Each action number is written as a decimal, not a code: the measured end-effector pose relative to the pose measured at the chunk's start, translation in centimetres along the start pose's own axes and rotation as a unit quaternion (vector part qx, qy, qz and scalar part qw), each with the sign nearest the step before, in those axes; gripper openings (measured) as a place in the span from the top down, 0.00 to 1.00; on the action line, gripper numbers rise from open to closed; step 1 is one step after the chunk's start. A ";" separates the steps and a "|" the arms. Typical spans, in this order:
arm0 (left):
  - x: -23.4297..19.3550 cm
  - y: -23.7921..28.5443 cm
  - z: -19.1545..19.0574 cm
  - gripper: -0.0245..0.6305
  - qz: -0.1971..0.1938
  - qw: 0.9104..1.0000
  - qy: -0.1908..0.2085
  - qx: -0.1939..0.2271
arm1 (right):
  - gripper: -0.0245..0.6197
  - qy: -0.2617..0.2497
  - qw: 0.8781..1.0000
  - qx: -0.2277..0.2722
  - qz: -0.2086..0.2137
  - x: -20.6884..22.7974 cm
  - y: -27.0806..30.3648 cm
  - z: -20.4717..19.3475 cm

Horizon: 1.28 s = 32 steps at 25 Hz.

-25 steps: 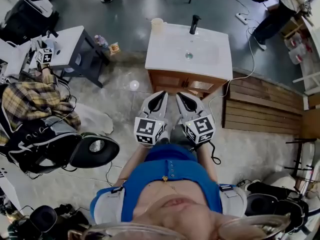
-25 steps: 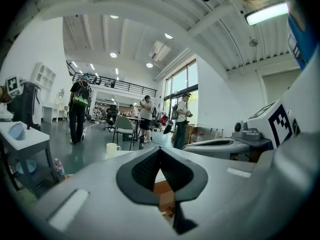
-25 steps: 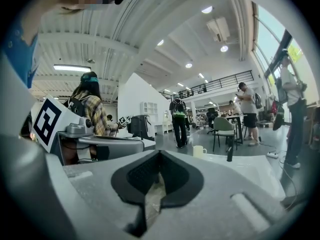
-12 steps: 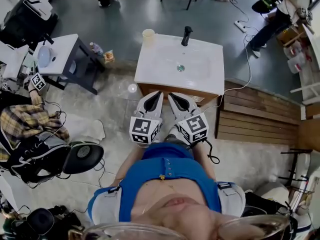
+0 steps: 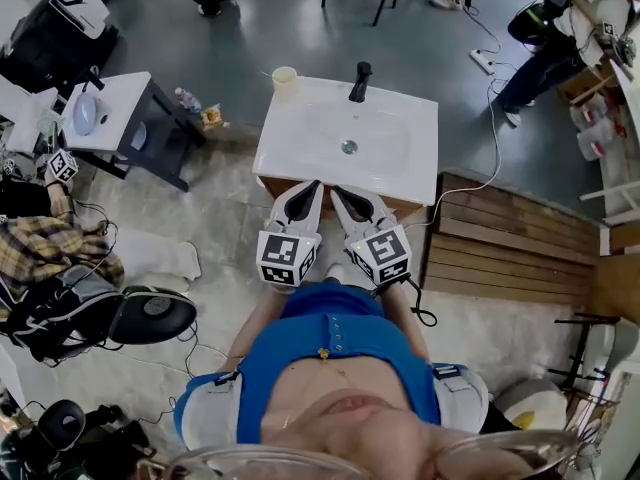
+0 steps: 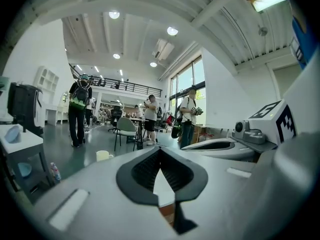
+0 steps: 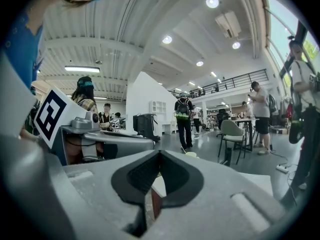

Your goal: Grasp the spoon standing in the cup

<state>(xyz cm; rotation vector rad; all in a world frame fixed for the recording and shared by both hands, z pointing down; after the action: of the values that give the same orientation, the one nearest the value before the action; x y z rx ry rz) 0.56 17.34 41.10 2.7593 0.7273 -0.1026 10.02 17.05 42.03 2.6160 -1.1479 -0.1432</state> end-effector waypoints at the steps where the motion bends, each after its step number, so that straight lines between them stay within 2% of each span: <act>1: 0.2 0.3 0.1 0.96 0.002 1.000 0.001 0.001 | 0.96 -0.001 1.000 0.000 0.002 0.4 -0.1 0.0; 9: 1.9 1.6 -0.1 0.96 0.014 1.000 0.012 -0.006 | 0.96 0.002 1.000 0.011 0.004 2.4 -1.8 -0.4; 16: 1.1 4.2 0.7 0.96 -0.013 1.000 0.025 -0.009 | 0.96 0.010 1.000 0.011 -0.019 4.3 -0.7 -0.3; 22: -2.1 8.0 1.9 0.96 -0.054 0.998 0.030 -0.016 | 0.96 0.013 0.998 0.006 -0.063 6.6 2.7 0.6; 32: -8.0 12.8 3.5 0.96 -0.103 0.994 0.039 -0.022 | 0.96 0.024 0.995 0.000 -0.096 9.9 9.7 2.6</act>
<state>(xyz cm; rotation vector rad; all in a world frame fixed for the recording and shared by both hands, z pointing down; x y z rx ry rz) -0.08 1.88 42.16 2.6520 1.0205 -0.0216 9.39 3.00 42.54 2.7104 -0.8785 -0.1175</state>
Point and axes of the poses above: the fingertips, and each gripper's own axes: y forward along the fingers, x to its right, z out of its top, the point moved 6 cm from there along -y, backward along the fingers, and after that the axes turned 7 degrees about -x, right-handed, at the moved point
